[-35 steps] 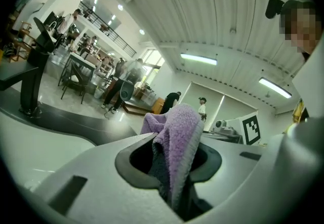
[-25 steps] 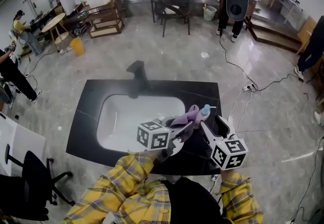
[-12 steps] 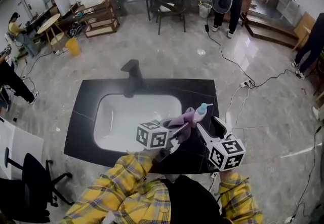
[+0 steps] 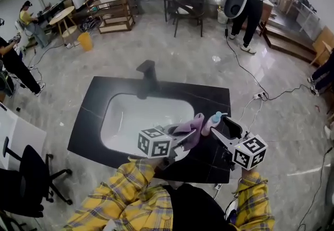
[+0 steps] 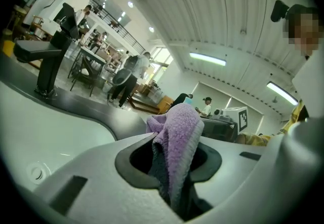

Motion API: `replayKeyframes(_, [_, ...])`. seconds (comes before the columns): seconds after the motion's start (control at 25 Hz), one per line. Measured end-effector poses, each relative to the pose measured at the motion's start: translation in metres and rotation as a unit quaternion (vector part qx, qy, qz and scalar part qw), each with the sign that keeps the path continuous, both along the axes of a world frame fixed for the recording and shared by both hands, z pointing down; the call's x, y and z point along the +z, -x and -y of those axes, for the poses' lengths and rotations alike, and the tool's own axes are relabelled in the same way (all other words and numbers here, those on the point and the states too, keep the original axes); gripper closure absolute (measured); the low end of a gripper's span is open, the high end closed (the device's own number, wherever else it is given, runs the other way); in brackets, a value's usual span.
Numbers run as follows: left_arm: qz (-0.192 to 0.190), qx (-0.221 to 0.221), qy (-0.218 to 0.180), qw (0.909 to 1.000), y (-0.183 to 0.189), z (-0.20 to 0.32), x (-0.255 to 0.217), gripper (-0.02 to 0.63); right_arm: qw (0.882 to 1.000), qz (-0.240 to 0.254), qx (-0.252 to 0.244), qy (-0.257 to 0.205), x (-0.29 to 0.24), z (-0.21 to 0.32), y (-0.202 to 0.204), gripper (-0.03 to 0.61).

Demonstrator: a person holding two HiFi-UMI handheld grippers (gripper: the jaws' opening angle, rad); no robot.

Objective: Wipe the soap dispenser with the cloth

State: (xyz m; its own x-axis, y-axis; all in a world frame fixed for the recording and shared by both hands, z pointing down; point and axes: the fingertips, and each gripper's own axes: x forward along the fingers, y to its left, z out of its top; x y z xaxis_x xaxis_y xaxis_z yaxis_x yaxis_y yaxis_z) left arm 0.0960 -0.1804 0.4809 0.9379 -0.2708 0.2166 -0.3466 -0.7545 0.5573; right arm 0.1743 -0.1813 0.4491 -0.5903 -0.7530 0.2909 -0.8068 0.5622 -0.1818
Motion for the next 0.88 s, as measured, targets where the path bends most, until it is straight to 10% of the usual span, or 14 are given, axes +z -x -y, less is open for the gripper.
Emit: replayKeyframes(0.88, [-0.005,-0.018,-0.014,0.9997,0.013,-0.003,-0.008,0.525,0.966,-0.05,-0.253,-0.009,0.01,0.027,0.031,0.33])
